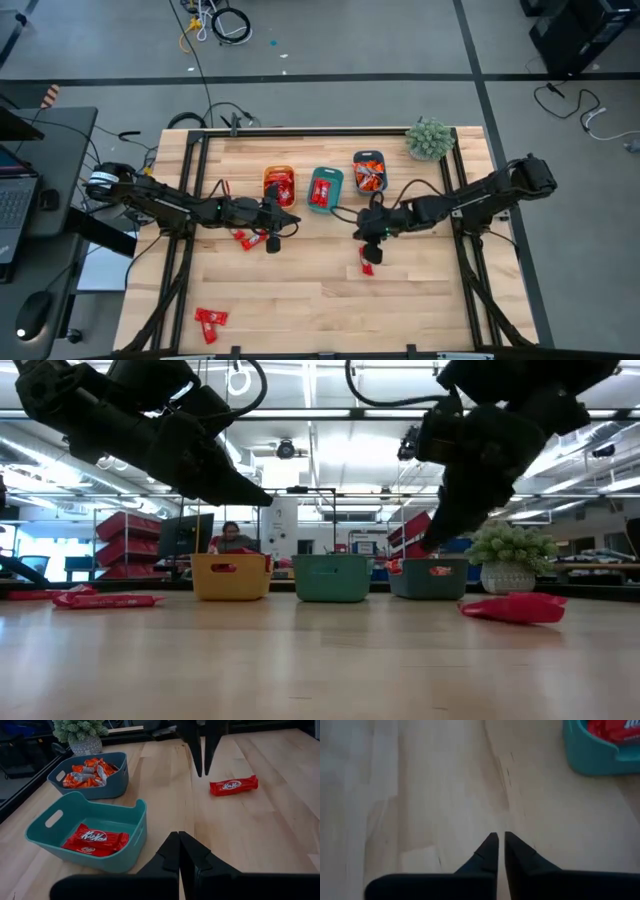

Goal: Sort candy
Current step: Put the red chocolate into the green bin

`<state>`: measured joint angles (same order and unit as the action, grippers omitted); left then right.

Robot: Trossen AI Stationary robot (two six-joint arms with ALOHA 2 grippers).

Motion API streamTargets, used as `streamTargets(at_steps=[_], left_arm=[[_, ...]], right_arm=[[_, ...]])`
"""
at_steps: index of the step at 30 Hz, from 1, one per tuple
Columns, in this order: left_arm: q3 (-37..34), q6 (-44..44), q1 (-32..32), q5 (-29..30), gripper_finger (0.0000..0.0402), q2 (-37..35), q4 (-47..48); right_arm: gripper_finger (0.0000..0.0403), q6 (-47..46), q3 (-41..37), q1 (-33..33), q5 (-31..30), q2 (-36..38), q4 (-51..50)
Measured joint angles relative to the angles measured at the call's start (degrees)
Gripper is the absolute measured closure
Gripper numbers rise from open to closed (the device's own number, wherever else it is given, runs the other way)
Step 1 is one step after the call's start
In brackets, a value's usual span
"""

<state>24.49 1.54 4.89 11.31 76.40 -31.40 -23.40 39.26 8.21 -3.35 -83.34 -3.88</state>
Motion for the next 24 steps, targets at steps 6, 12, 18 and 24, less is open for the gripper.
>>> streamTargets(at_steps=[6, 12, 18, 24], left_arm=[[0.00, 0.02, -0.01, 0.01, 0.0401, 0.00, -0.87], [0.00, 0.09, 0.00, 0.02, 0.0401, 0.00, -1.70], [0.00, 0.15, -0.02, 0.02, 0.0401, 0.00, -1.97], [0.00, 0.15, -0.01, 0.02, 0.0401, 0.00, -2.50]], right_arm=[[0.0328, -7.51, 1.20, 0.25, 2.71, 0.00, -1.43], [0.0308, -14.20, 1.16, 3.24, 10.65, -0.01, -4.78], [0.0355, -15.88, 1.03, 8.38, 9.99, -2.36, -3.58], [0.0397, -18.46, 1.03, 12.33, 14.89, -7.68, 2.95]])
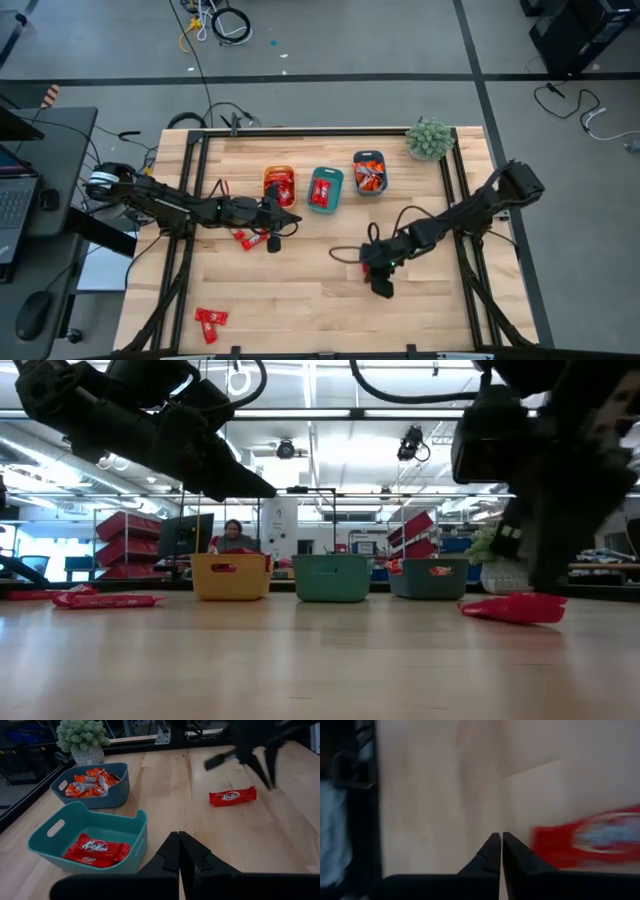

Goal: Sort candy
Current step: Put the red chocolate into the green bin

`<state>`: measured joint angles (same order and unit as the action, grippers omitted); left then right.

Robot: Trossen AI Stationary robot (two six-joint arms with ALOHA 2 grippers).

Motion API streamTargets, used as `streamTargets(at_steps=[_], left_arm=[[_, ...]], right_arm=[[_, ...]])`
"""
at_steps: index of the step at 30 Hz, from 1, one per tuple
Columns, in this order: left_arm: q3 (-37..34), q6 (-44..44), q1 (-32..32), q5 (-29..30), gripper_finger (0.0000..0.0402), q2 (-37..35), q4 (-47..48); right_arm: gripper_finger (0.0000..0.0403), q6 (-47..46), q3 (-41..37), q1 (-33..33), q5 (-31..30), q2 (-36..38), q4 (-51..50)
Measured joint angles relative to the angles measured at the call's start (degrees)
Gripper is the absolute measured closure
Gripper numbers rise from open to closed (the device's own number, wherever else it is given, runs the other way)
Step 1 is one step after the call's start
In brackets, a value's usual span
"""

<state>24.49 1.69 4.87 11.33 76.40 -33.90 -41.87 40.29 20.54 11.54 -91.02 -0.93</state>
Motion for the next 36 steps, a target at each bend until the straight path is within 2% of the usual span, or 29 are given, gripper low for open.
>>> streamTargets(at_steps=[5, 12, 16, 18, 21, 28, 36], left_arm=[[0.00, 0.00, 0.01, 0.00, 0.0401, 0.00, -0.06], [0.00, -0.83, -0.01, 1.29, 0.0401, 0.00, -2.38], [0.00, 0.66, -0.01, 4.01, 0.0401, 0.02, -4.30], [-0.32, 1.08, -0.24, 3.95, 0.0401, 0.02, -4.68], [-3.07, 0.89, -1.28, 1.10, 0.0401, 0.02, -8.45], [-14.02, -0.58, -4.89, -9.23, 0.0401, 0.04, -27.08], [-17.39, -0.06, -5.68, -10.62, 0.0401, -0.09, -28.07]], right_arm=[[0.0396, -0.68, 0.00, 1.90, 4.28, -3.92, 4.75], [0.0398, -1.89, 0.13, 1.14, 4.46, -7.90, 5.50], [0.0402, -0.03, 0.13, -0.24, 4.65, -7.16, 4.15], [0.0402, 1.44, 0.04, -0.90, 2.74, -6.16, 2.89], [0.0402, 3.90, 0.02, -1.58, -0.82, -4.65, 0.23], [0.0402, 7.95, 0.07, -3.70, -5.49, -2.29, -6.64], [0.0402, 12.30, 0.07, -7.66, -8.19, -0.81, -11.22]])
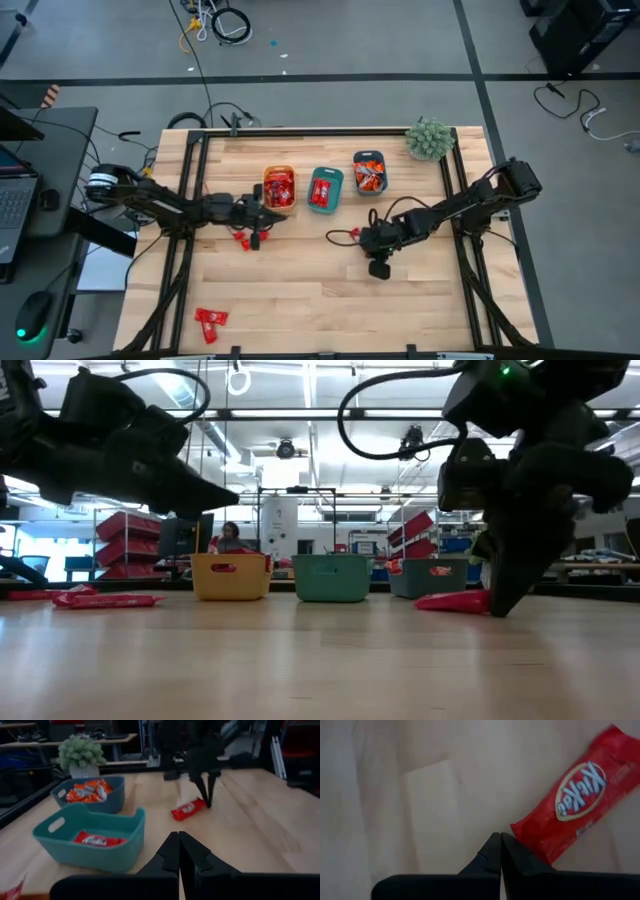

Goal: Sort candy
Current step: Put the red chocolate into the green bin

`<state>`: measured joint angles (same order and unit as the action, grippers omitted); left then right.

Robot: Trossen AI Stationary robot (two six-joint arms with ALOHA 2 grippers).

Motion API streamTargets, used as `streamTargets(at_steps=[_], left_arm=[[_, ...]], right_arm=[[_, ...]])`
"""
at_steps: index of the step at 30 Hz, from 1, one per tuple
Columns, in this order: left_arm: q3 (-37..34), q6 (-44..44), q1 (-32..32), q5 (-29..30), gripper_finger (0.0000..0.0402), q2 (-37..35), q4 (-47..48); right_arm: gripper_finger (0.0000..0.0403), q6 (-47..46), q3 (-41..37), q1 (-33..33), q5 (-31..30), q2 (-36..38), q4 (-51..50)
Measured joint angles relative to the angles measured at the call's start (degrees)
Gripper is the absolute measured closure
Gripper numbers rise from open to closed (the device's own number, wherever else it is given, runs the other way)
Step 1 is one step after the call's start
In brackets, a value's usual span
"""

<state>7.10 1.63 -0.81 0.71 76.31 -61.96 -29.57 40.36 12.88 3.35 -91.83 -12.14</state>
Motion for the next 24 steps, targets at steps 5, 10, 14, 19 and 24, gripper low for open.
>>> streamTargets(at_steps=[5, 10, 14, 19, 24], left_arm=[[-4.75, -0.30, -0.01, 0.06, 0.0401, -3.65, -1.59], [-6.63, -0.01, -0.01, 0.51, 0.0401, -9.19, -3.03], [-6.38, 3.43, -0.03, -0.33, 0.0401, -9.62, -2.96], [-4.09, 6.09, -0.42, -2.89, 0.0401, -9.61, -2.78], [-2.32, 10.28, -1.84, -11.43, 0.0401, -9.61, -2.06]], right_arm=[[0.0402, 2.53, -0.19, -0.89, -3.62, 1.46, -1.89], [0.0402, 2.19, -2.18, -0.87, -5.71, 3.86, -0.09], [0.0403, -2.39, -4.25, 0.80, -8.43, 5.55, 3.47], [0.0395, -11.54, -4.57, 4.56, -14.91, 6.77, 4.14], [0.0364, -17.64, -4.57, 7.53, -18.79, 8.03, 2.56]])
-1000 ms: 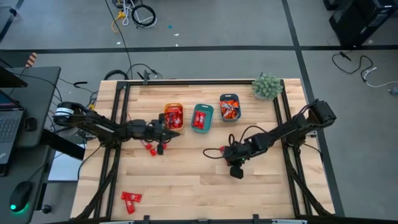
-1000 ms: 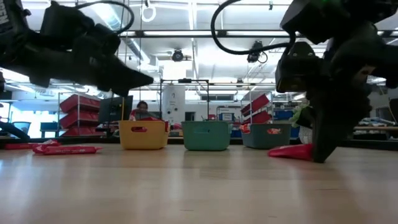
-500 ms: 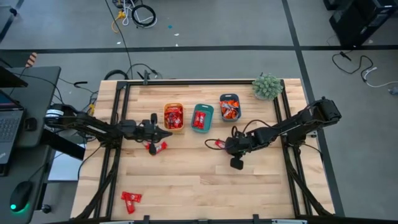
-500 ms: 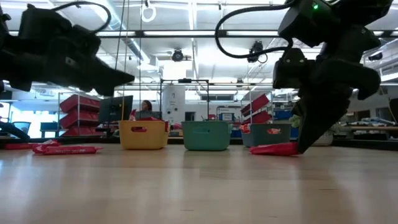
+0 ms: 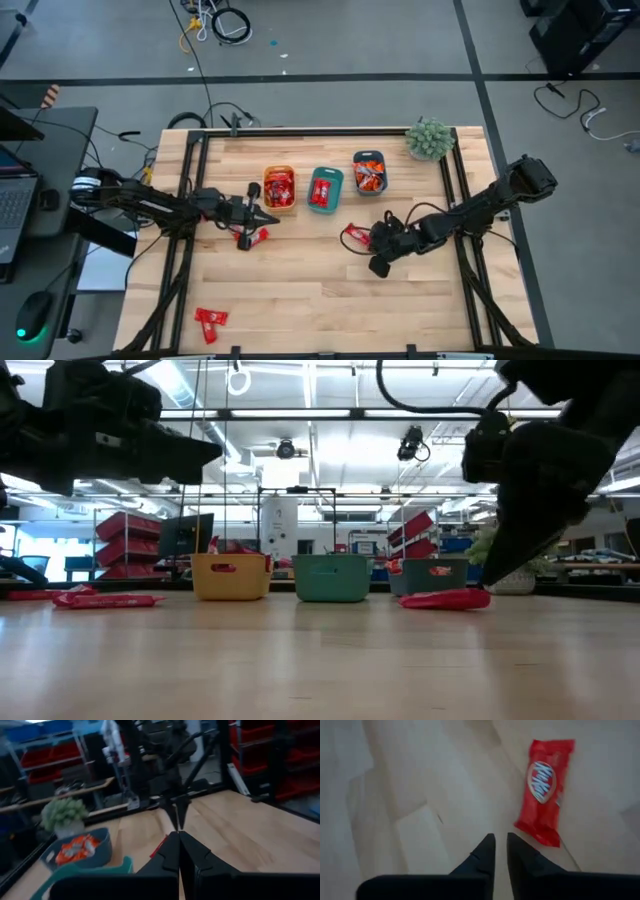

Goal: Sort candy
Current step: Put the red chocolate into the green bin

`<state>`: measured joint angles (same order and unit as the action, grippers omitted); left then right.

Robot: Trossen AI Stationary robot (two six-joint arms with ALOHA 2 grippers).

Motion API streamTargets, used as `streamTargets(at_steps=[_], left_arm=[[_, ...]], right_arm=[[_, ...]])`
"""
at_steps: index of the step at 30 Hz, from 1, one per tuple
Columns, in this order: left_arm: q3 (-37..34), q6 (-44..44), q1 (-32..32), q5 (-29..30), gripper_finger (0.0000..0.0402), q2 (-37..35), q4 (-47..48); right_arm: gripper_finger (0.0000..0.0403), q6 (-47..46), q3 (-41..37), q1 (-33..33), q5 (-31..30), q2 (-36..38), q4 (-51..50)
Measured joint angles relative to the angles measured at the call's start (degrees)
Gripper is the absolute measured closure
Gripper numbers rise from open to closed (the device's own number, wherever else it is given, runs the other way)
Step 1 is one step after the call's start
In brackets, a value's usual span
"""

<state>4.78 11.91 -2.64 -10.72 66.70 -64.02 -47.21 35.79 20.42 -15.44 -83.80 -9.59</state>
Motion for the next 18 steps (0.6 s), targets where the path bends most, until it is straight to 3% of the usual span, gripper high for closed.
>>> streamTargets(at_steps=[4, 10, 18], left_arm=[[1.20, 2.40, -1.92, -3.85, 0.0401, 0.00, 2.36], [1.69, 2.70, -3.85, -4.22, 0.0401, 0.04, 8.94], [1.68, 2.81, -3.88, -2.86, 0.0401, 0.04, 10.20]], right_arm=[[0.0330, -4.38, 0.02, 1.05, -4.21, 0.58, -4.00], [0.0288, -5.08, 0.02, 0.84, -8.21, 0.58, -7.67], [0.0283, -0.37, 0.04, -0.88, -8.59, 0.45, -6.81]])
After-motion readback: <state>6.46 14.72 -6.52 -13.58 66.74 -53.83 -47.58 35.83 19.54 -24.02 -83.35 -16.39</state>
